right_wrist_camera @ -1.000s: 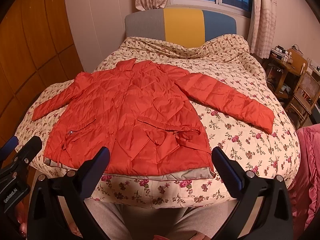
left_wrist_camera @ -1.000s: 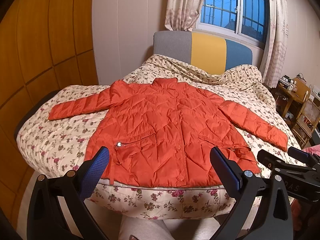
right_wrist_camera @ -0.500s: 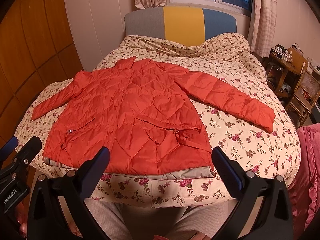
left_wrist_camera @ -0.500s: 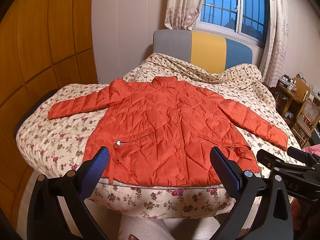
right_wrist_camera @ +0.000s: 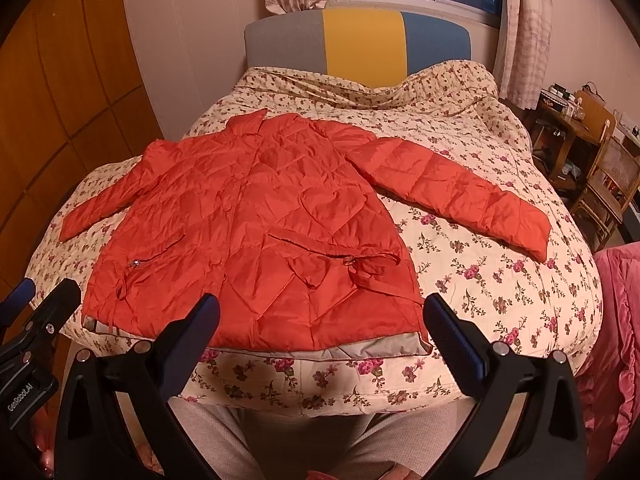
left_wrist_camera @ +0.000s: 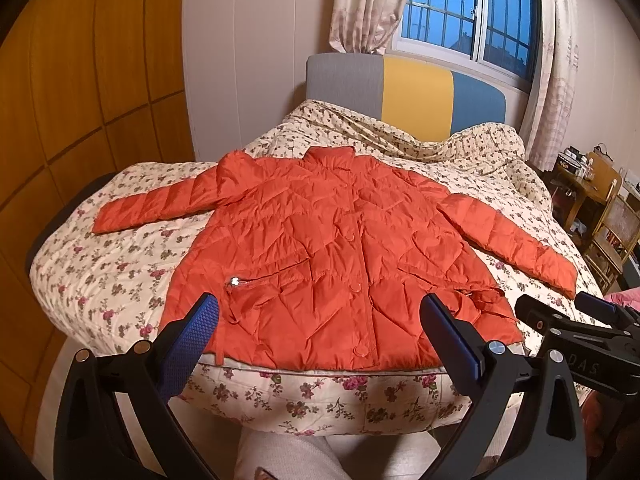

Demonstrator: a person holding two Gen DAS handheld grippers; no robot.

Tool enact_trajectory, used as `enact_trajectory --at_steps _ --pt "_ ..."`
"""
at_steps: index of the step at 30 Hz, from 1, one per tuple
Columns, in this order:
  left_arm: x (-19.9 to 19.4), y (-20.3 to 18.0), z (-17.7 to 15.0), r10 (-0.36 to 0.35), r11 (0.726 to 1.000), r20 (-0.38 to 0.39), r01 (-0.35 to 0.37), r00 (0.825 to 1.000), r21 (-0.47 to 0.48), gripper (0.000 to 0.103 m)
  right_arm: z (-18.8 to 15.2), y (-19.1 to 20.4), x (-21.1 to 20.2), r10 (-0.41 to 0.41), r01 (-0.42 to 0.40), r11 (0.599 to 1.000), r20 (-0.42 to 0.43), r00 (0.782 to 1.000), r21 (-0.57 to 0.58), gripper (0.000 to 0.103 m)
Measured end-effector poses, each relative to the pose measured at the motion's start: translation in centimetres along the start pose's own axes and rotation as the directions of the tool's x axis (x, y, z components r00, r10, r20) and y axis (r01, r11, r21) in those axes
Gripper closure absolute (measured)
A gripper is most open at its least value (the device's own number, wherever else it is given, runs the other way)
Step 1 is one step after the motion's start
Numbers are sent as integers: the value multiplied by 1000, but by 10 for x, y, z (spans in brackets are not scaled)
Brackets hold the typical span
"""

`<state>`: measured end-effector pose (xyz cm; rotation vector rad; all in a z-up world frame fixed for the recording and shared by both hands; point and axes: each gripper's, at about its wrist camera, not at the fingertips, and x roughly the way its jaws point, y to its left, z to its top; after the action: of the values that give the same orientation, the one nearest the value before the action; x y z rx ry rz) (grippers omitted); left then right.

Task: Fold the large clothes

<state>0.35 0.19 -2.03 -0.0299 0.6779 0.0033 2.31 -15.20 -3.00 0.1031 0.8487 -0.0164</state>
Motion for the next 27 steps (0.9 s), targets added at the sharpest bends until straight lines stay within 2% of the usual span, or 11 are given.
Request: enact_trajectory --at_steps 6,10,13,15,17,20,23,26,27 --pt "9 3 2 -4 1000 -21 4 1000 -3 3 3 -1 10 -5 5 1000 -9 1000 -6 2" --pt "24 8 4 -54 999 -56 53 997 -13 3 7 -8 27 -9 9 1000 -8 1000 0 2" --pt "38 14 3 -91 995 -71 89 993 -38 3 10 -22 50 19 -18 999 -24 1000 39 2" --pt "47 20 1 -106 993 -65 102 992 -60 3 12 -35 65 46 -46 997 -5 999 67 2" --pt "60 27 1 -96 993 -70 90 993 -82 3 13 -51 81 94 -95 990 17 995 107 2" --pt "85 35 3 -73 995 -105 65 992 -80 3 15 -79 110 134 -129 970 -6 991 204 2" --pt "111 41 4 -16 999 -117 10 993 -54 3 18 -111 144 65 -42 957 -71 995 288 2" --pt "138 47 7 66 998 -128 -68 990 -15 3 19 -142 163 36 -9 922 -62 997 387 2" --pt "148 50 10 56 998 -123 -59 991 -17 3 20 -155 169 28 -5 906 -48 998 424 2"
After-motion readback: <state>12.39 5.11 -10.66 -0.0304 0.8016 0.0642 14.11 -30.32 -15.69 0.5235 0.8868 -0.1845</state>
